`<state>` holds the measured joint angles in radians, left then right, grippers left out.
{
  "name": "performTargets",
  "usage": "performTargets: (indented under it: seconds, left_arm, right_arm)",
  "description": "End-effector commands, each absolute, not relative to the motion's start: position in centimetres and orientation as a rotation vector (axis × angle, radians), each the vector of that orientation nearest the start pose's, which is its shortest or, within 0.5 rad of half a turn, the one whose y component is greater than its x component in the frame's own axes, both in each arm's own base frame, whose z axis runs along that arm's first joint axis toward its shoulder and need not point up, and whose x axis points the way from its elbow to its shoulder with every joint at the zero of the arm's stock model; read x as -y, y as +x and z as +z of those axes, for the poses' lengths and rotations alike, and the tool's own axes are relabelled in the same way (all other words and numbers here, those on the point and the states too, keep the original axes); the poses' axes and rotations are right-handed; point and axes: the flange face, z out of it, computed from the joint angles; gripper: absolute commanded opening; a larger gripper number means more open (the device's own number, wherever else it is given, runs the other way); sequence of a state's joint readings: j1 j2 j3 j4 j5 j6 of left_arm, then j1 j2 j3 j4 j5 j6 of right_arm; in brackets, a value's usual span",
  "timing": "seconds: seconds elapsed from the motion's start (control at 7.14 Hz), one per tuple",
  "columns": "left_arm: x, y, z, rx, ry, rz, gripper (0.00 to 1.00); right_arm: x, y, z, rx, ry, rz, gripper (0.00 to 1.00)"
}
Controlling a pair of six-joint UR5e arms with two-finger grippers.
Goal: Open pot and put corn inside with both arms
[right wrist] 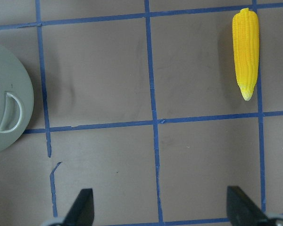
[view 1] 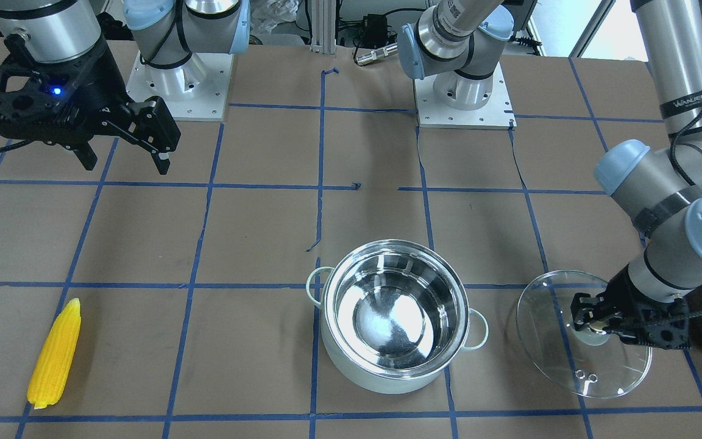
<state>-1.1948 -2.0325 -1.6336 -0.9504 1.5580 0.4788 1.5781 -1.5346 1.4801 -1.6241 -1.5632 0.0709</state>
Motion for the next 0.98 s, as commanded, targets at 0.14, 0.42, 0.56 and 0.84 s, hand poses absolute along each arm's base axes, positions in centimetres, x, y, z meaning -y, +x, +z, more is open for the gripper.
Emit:
performTargets:
  seconds: [0.14,0.42,0.56,0.84]
  left_arm:
    - [62.0,10.3,24.5,-3.139,0.11,-0.093,0.12]
    - [60.3,9.3,24.0,-3.168,0.106,-0.082,0.12]
    - [60.1,9.3,24.0,-3.17,0.108,-0.08,0.12]
    - [59.6,10.3,24.2,-3.183,0.088,-0.099,0.12]
  right_arm:
    - [51.6,13.8,52.0,-3.125,0.103,-0.165,1.0]
    - [51.5,13.7,52.1,-3.129,0.105,-0.17,1.0]
    - [51.5,13.7,52.1,-3.131,0.106,-0.171,1.0]
    - [51.4,13.7,52.1,-3.132,0.106,-0.171,1.0]
